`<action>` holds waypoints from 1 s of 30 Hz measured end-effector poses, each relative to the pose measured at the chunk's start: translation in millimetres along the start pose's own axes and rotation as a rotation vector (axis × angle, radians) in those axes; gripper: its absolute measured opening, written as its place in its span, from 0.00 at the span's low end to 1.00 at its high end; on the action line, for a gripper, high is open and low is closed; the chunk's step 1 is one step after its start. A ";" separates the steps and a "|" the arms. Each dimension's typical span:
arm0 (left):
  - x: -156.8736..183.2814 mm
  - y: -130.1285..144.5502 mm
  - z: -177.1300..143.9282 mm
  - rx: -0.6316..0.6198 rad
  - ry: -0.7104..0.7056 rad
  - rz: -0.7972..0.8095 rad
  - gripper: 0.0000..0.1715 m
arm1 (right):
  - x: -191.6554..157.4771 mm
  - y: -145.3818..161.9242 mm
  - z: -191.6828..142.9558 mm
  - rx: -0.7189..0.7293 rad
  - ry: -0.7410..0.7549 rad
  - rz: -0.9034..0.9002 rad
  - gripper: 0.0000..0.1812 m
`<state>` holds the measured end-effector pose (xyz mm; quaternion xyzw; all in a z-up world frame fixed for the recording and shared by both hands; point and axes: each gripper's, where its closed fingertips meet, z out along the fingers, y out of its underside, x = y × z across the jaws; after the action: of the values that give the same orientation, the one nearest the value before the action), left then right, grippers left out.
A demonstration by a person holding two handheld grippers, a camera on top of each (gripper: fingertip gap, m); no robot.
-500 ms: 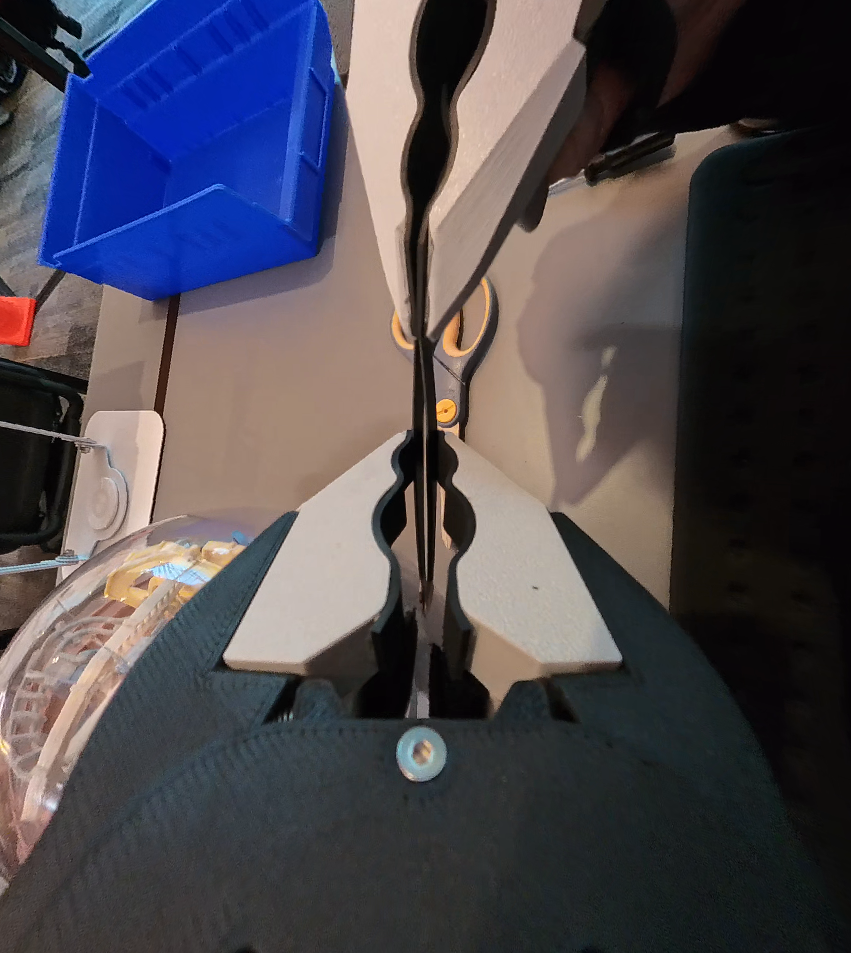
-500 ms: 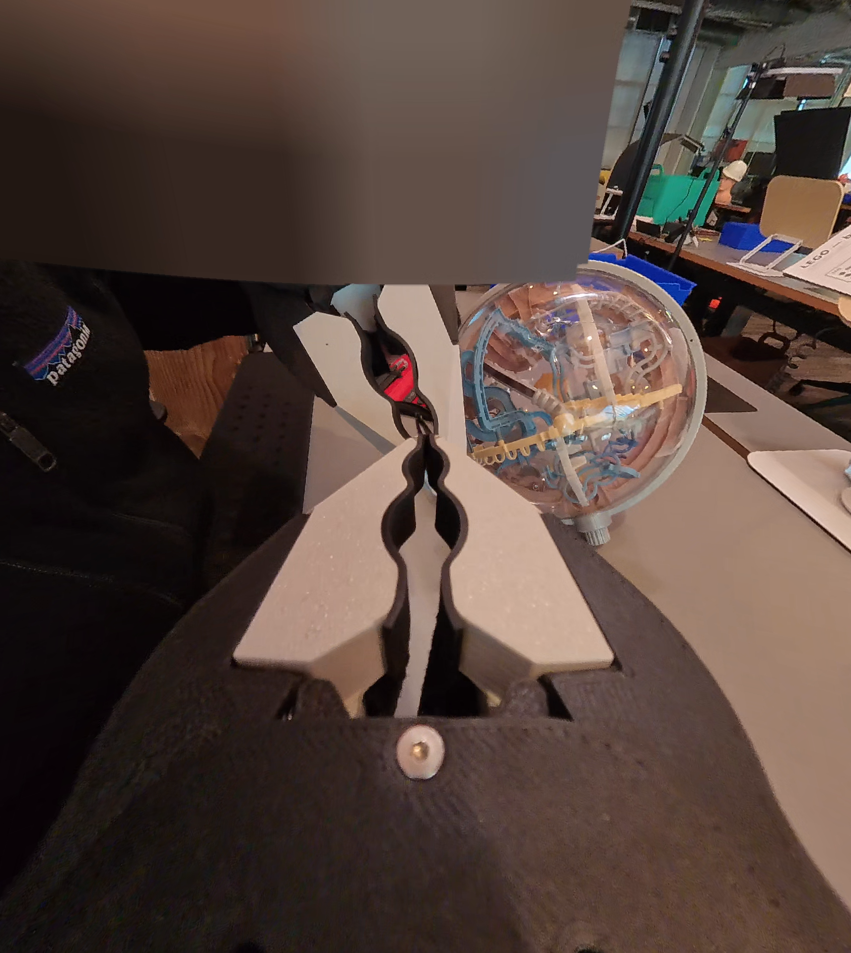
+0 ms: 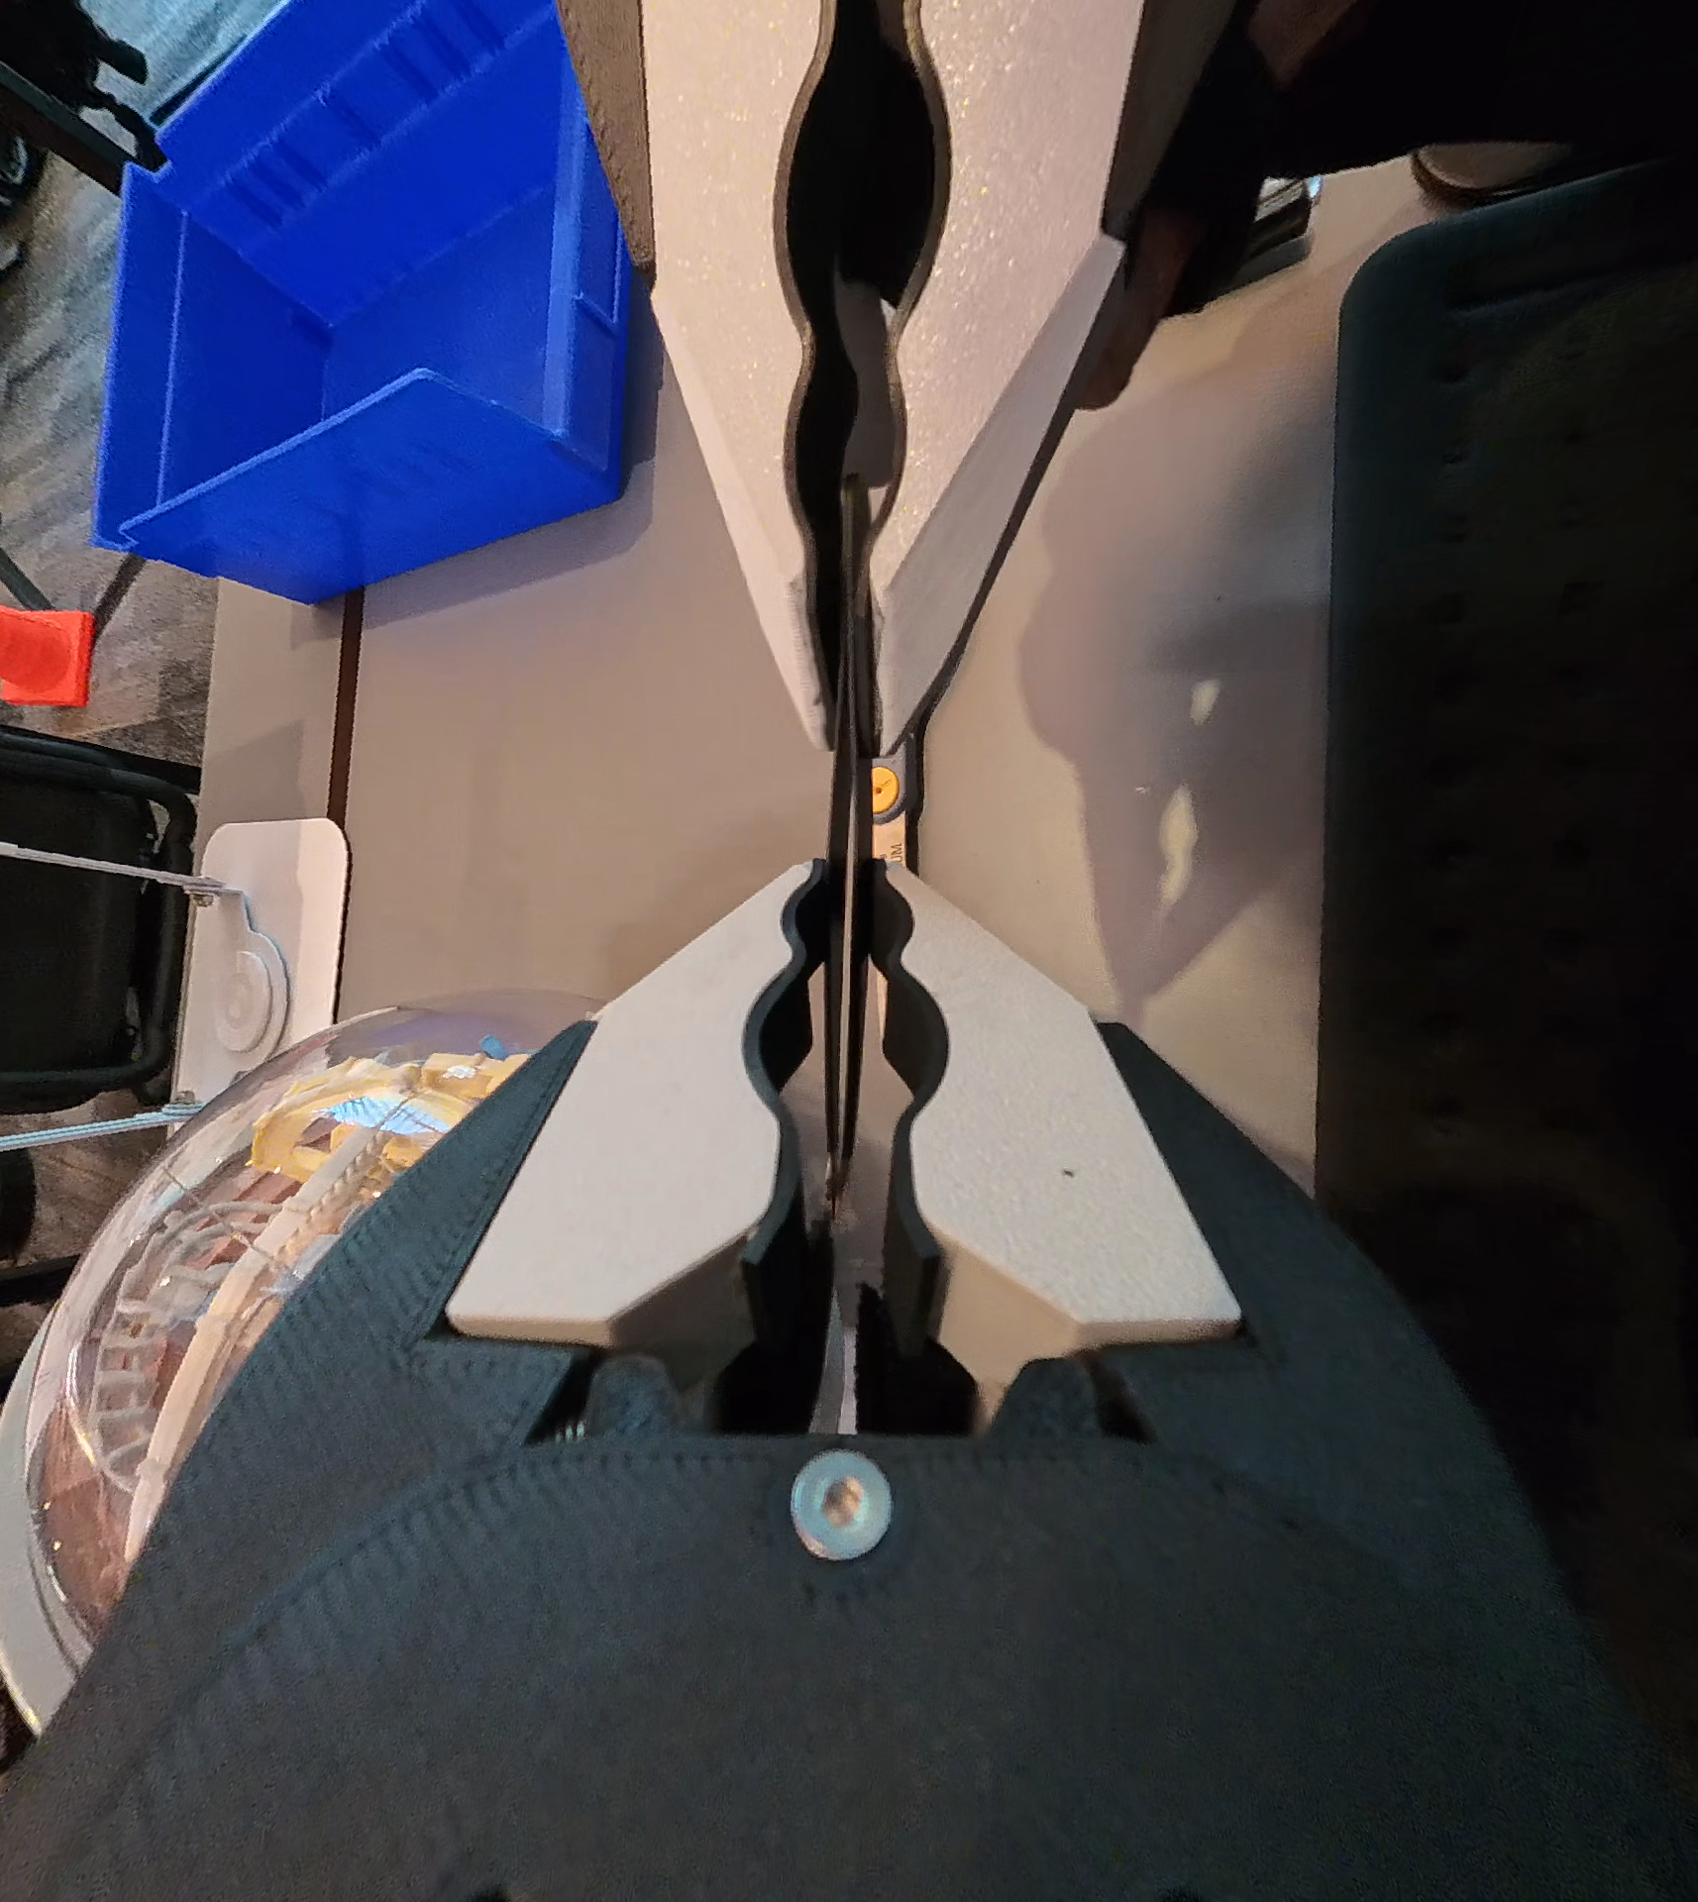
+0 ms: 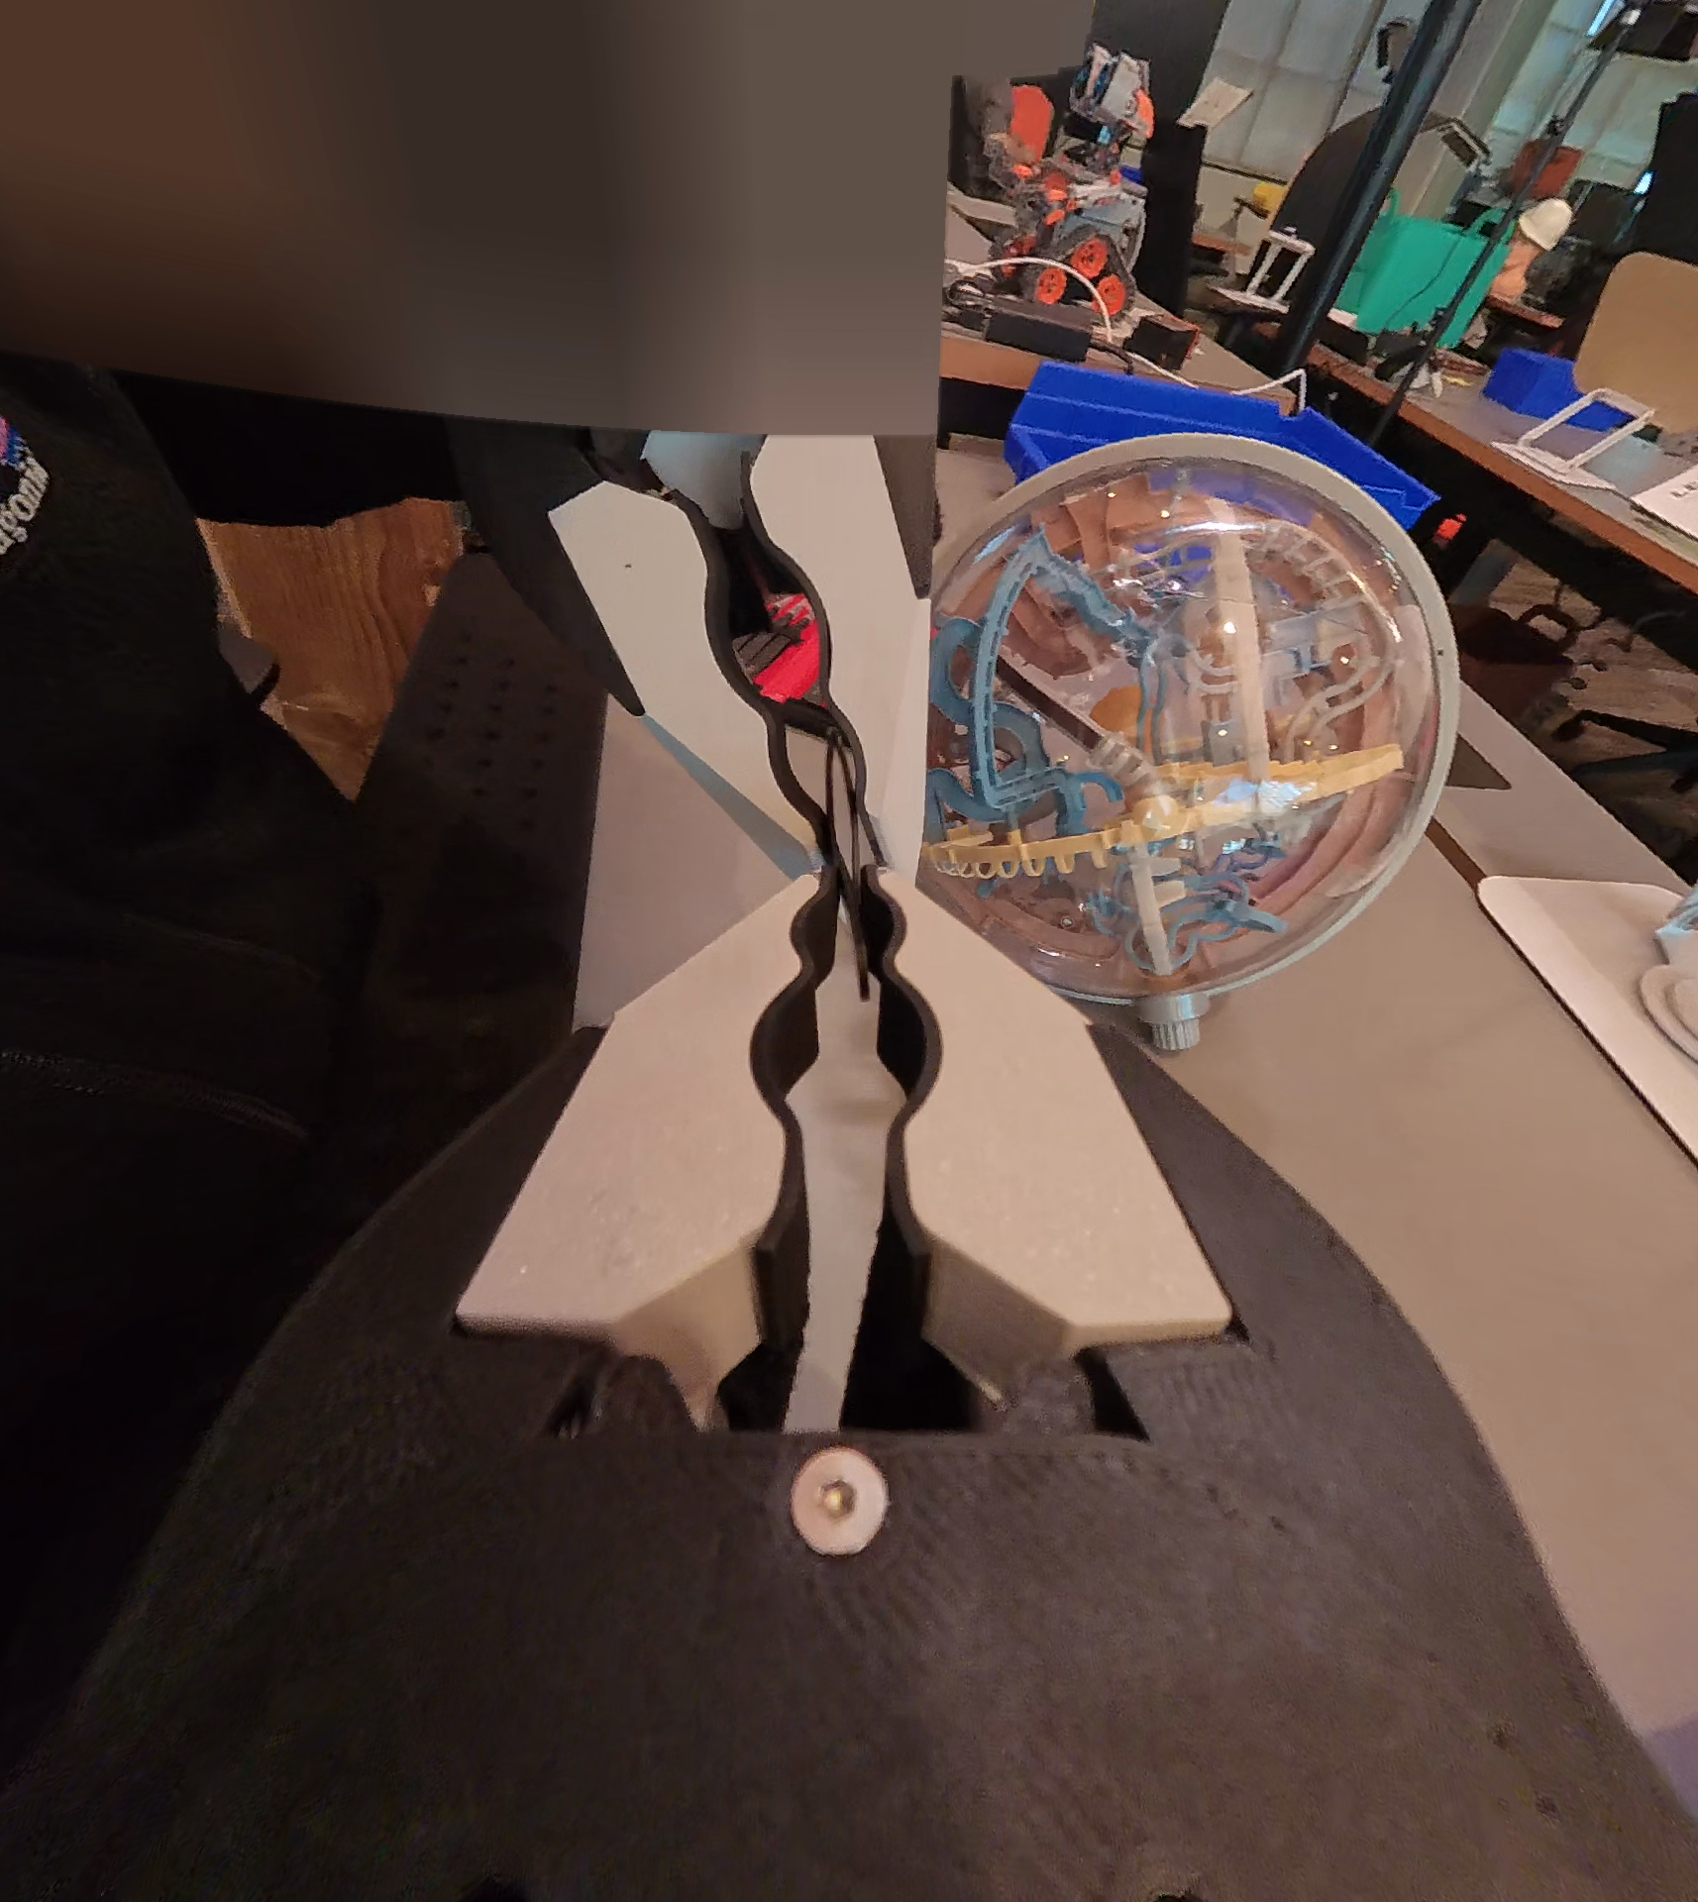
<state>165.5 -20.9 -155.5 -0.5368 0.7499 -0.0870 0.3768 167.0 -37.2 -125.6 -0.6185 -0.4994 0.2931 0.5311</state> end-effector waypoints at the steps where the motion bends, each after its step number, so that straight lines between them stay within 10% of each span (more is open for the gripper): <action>1: 1.3 -0.7 -0.6 0.006 0.002 -0.001 0.02 | -1.5 -0.5 -0.3 0.000 -0.008 -0.004 0.00; 13: -2.7 1.7 -36.4 0.144 -0.062 -0.059 0.02 | -4.6 -20.4 -8.2 0.123 -0.075 0.057 0.00; 30: -56.8 11.4 -105.9 0.131 -0.431 0.077 0.06 | 11.7 -75.3 48.9 -0.070 -0.096 -0.153 0.00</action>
<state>95.3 4.2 -60.6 -0.4884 0.6645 -0.0044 0.5656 104.1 -13.3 -65.0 -0.5819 -0.5799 0.2635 0.5057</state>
